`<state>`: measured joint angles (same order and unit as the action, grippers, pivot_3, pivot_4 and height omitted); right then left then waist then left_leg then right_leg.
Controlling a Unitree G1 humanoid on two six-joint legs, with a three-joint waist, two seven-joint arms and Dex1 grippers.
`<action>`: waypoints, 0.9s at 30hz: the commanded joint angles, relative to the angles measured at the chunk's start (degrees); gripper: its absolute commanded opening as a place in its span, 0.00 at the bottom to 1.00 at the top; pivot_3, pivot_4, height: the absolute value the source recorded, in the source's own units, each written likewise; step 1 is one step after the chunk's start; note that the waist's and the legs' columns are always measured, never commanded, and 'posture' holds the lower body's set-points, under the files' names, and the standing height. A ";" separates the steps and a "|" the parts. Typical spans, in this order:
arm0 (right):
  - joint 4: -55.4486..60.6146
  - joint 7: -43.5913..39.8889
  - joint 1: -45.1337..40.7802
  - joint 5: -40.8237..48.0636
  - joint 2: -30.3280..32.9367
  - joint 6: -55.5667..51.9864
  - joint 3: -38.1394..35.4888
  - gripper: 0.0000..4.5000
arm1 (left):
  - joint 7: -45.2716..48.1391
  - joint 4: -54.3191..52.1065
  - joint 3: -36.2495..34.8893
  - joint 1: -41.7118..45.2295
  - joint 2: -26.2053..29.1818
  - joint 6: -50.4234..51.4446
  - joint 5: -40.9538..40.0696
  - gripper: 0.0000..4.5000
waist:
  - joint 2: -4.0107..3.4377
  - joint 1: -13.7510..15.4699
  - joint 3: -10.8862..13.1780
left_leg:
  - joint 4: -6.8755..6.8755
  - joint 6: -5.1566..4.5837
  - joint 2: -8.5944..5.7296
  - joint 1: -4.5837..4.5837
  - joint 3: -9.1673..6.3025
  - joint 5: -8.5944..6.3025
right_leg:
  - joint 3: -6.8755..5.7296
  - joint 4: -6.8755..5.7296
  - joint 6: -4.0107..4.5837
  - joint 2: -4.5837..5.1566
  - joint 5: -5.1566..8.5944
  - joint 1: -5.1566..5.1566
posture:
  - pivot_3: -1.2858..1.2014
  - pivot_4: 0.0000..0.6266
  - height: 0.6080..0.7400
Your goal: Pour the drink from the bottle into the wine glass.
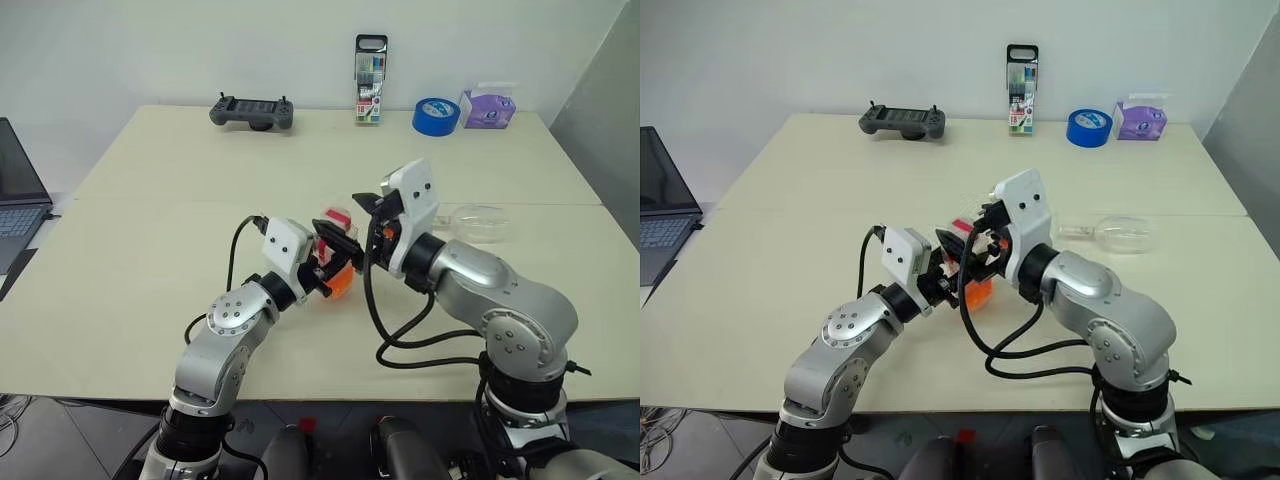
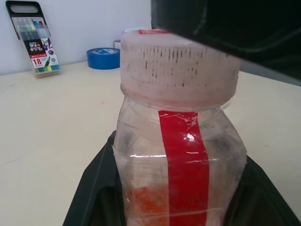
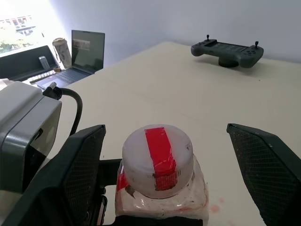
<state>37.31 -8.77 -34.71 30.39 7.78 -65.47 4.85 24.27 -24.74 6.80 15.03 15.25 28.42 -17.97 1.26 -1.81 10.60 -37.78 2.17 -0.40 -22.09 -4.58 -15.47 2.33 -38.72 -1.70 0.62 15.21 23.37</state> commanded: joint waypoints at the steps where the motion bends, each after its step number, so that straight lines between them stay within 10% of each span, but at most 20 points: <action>1: 1.70 0.43 -0.27 0.15 -0.13 0.16 0.05 0.98 | -0.20 -1.97 -0.17 0.72 -0.48 -1.03 -0.19 0.40 | 0.00 0.00 0.00 | 0.00 0.00 0.00 0.00 0.00 0.00 | 0.00 0.00 0.00 0.00 0.00 0.00 | 0.52 0.24 1.00; 7: 1.96 1.70 -0.63 0.36 -1.37 -0.18 -0.25 0.94 | -0.13 -2.10 0.00 0.47 -0.59 -1.16 -0.05 0.40 | 0.00 -0.01 0.00 | 0.00 0.00 0.00 -0.01 0.00 0.00 | 0.00 0.02 -0.01 0.00 0.01 0.00 | 0.52 0.24 1.00; 15: 2.39 1.63 -1.77 2.06 -1.52 -5.92 -0.23 0.41 | -0.12 -1.79 0.07 0.74 -0.88 -1.61 0.27 0.40 | -0.01 0.00 0.00 | 0.01 0.00 0.00 -0.02 -0.01 0.00 | 0.00 0.04 -0.01 0.00 0.01 0.01 | 0.52 0.24 1.00; 20: 1.52 0.47 -3.13 1.41 0.30 -5.95 -0.64 0.41 | -0.07 -1.43 0.15 1.21 -0.99 -1.80 0.43 0.40 | -0.01 -0.01 0.00 | 0.02 0.00 0.00 -0.03 0.00 0.00 | -0.01 0.06 -0.01 0.00 0.01 0.01 | 0.52 0.24 1.00; 27: 0.27 -32.52 -3.42 18.93 14.84 -0.85 -0.63 0.41 | 0.69 -1.00 0.72 1.98 -1.51 -2.07 0.07 0.40 | -0.03 0.08 0.06 | 0.02 -0.01 -0.07 -0.12 0.04 -0.01 | -0.07 0.21 -0.02 -0.09 0.01 0.00 | 0.52 0.24 1.00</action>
<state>33.47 -25.32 -37.18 37.25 19.84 -64.95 1.84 25.97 -25.08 8.86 15.48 14.21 27.74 -17.87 1.23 -1.73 10.66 -37.79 2.15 -0.52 -22.28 -4.55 -15.48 2.25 -38.46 -1.68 0.50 15.19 23.37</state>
